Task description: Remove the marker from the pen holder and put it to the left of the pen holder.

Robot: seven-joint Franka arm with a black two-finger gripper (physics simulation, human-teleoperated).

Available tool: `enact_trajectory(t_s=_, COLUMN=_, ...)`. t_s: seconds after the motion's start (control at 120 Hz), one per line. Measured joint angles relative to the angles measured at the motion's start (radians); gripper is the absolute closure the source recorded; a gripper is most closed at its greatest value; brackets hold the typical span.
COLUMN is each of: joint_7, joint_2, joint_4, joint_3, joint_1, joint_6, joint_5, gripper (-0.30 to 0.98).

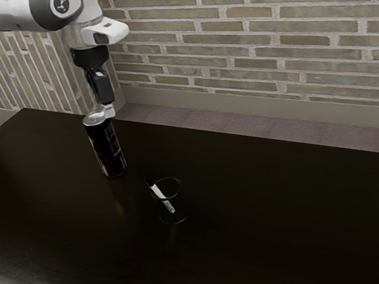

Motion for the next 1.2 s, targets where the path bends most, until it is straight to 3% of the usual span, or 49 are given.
enact_trajectory(t_s=0.242, joint_7=0.074, joint_2=-0.004, joint_4=0.0, joint_3=-0.001, joint_1=0.0, joint_6=0.023, joint_5=-0.011, gripper=0.0)
enact_trajectory(t_s=0.45, joint_7=0.114, joint_2=0.022, joint_4=-0.167, joint_3=-0.011, joint_1=0.01, joint_6=0.137, joint_5=-0.087, gripper=0.0)
enact_trajectory(t_s=0.608, joint_7=0.139, joint_2=0.103, joint_4=-0.199, joint_3=-0.012, joint_1=0.014, joint_6=0.216, joint_5=-0.136, gripper=0.0)
enact_trajectory(t_s=0.792, joint_7=0.201, joint_2=0.205, joint_4=-0.219, joint_3=-0.012, joint_1=0.056, joint_6=0.313, joint_5=-0.237, gripper=0.0)
enact_trajectory(t_s=1.2, joint_7=0.335, joint_2=0.264, joint_4=-0.279, joint_3=-0.012, joint_1=0.075, joint_6=0.41, joint_5=-0.322, gripper=0.0)
